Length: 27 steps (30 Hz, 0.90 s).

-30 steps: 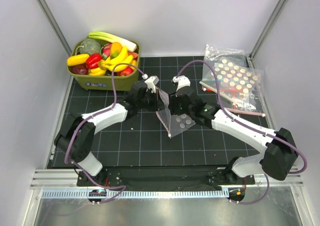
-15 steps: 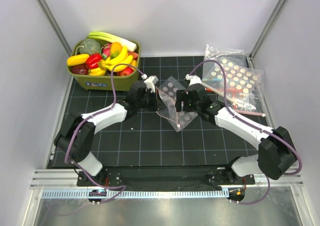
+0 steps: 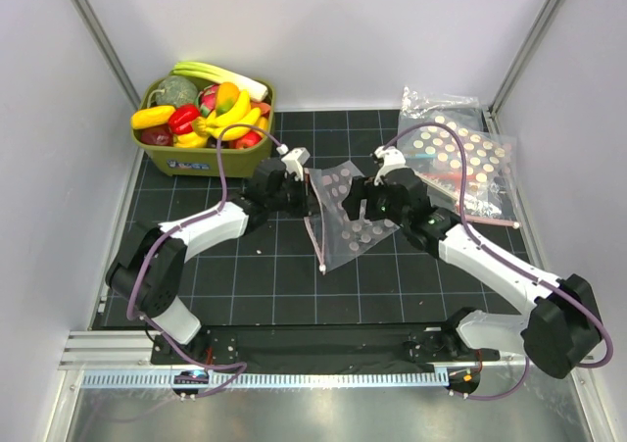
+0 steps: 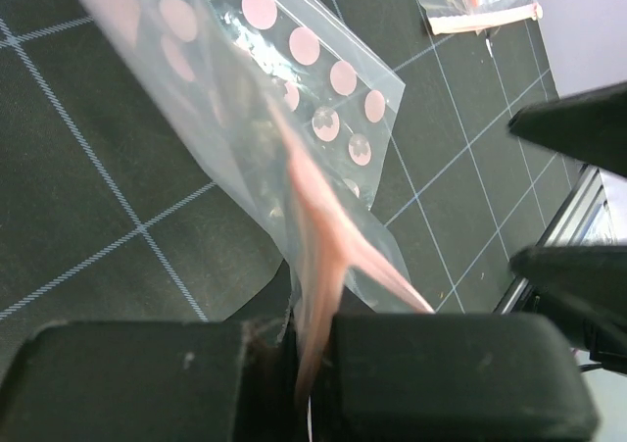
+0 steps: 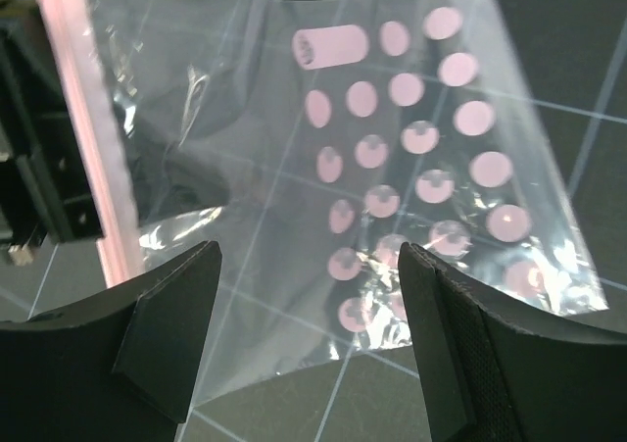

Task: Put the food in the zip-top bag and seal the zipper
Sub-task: Open the zipper of the food storage bag.

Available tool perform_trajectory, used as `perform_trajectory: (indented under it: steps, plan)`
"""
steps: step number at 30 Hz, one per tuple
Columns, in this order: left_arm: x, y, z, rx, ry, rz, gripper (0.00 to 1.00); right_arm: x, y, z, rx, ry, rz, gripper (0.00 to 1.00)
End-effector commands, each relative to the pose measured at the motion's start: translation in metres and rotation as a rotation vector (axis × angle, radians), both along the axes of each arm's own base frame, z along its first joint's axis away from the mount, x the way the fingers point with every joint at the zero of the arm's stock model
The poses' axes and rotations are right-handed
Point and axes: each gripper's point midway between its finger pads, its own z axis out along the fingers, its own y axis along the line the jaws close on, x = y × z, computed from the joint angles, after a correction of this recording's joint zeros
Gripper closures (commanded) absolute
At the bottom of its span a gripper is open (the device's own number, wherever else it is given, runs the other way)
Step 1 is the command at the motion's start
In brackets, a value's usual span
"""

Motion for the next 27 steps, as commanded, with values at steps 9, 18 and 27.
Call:
perform_trajectory:
  steps: [9, 18, 27]
  plan:
    - [0.004, -0.003, 0.013, -0.038, -0.029, -0.014, 1.0, -0.028, 0.065, 0.028, -0.019, -0.11, 0.265, 0.24]
    - [0.005, -0.003, 0.016, -0.04, -0.029, 0.0, 1.0, -0.024, 0.074, 0.007, -0.142, -0.119, 0.168, 0.31]
    - [0.004, -0.003, 0.016, -0.044, -0.024, 0.0, 1.0, -0.008, 0.062, -0.005, -0.34, -0.15, -0.005, 0.48]
